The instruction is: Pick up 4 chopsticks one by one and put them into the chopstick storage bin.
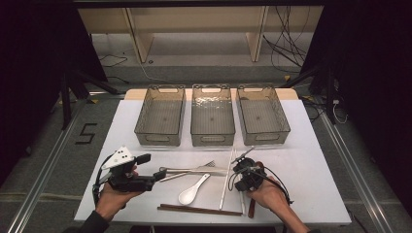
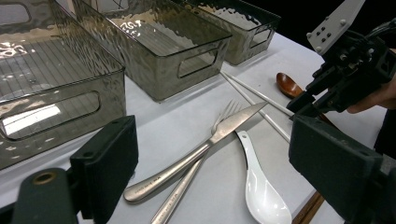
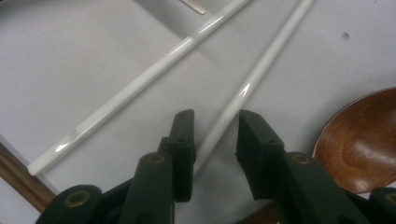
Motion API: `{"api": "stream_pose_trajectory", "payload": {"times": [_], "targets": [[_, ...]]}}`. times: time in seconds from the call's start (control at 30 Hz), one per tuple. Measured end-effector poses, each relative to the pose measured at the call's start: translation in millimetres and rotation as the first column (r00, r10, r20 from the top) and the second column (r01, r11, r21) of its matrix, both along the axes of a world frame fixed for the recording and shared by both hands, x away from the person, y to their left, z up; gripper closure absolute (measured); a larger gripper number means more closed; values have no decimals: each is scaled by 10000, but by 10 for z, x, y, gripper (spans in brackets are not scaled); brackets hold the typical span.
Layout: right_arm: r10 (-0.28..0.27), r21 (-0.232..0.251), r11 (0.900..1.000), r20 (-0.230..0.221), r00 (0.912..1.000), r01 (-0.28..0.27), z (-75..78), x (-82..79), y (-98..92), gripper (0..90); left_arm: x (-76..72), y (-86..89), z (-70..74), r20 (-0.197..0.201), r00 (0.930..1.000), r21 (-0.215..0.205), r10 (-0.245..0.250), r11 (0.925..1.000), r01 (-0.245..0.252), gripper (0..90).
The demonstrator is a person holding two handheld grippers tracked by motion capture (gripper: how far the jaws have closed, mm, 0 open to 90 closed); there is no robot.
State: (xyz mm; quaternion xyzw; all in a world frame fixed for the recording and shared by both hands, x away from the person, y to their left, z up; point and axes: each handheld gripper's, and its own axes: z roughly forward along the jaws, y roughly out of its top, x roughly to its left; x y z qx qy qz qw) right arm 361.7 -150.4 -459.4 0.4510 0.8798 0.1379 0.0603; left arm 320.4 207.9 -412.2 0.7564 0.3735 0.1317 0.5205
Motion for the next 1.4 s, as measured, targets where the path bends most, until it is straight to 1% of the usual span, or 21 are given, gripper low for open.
{"api": "stream_pose_trajectory", "payload": {"times": [0.23,0.27,0.3,0.33,0.4,0.47,0.5,0.53,0.6,0.7,0.73,0.77,0.8,0.87,0.93,0.97,1.0,1.07,1.13,1.2,1.4], "targets": [[9,30,10000,-97,10000,-9,2,-33,-10,684,-3,-2,3,14,10000,1,-8,10000,8,154],[0,45,10000,-218,9998,1,13,-48,-21,718,-3,-3,4,16,10000,6,-9,10000,9,154],[26,64,10000,-179,9998,-25,19,-57,-31,739,-3,-3,4,21,10000,10,-7,10000,7,153],[24,223,9998,-259,9997,-18,34,-66,-43,763,-2,-2,4,15,10000,9,-6,10000,6,154],[49,277,9996,-361,9993,-39,40,-87,-43,753,-1,-4,2,8,10000,-18,15,10000,-15,154],[51,125,9999,-374,9993,-47,27,-89,-42,713,-1,-6,2,8,10000,-1,-5,10000,5,154],[51,125,9999,-374,9993,-47,27,-89,-42,713,-3,-8,4,17,10000,14,-8,10000,8,154],[8,158,9999,-511,9987,0,12,-89,-47,681,-5,-9,5,39,10000,22,-20,10000,20,154],[86,31,10000,-415,9991,-84,11,-96,-36,691,-4,-8,4,30,10000,5,-19,10000,19,154],[143,-139,9998,-420,9990,-149,15,-111,-16,679,-1,-6,1,21,10000,6,-11,10000,11,154],[243,-156,9996,-492,9985,-251,11,-124,3,612,-2,-5,2,30,10000,12,-12,10000,12,154],[247,-128,9996,-521,9983,-254,9,-129,13,610,-2,-4,1,27,10000,11,-14,10000,14,154],[247,-128,9996,-521,9983,-254,9,-129,13,610,-1,-4,0,21,10000,4,-15,10000,15,154],[322,-399,9986,-356,9988,-336,9,-142,23,654,-2,-5,1,29,10000,10,-19,10000,19,154],[443,-558,9974,-274,9986,-458,9,-154,35,668,-5,-5,3,43,10000,16,-29,10000,29,154],[443,-558,9974,-274,9986,-458,9,-154,35,668,-5,-5,3,43,10000,16,-29,10000,29,154],[617,-695,9956,-262,9977,-634,14,-161,39,674,-4,-5,2,40,10000,15,-25,10000,25,154],[585,-771,9951,-371,9976,-613,21,-157,14,689,-6,-1,4,44,10000,11,-34,10000,34,154],[499,-623,9967,-485,9976,-529,22,-151,-30,695,-7,0,5,53,10000,9,-40,10000,39,154],[517,-725,9958,-510,9974,-553,24,-150,-39,697,-5,1,4,38,10000,-4,-30,10000,30,154],[457,-733,9961,-482,9978,-492,19,-152,-33,693,0,-13,-1,20,10000,21,-39,10000,39,154]]}}
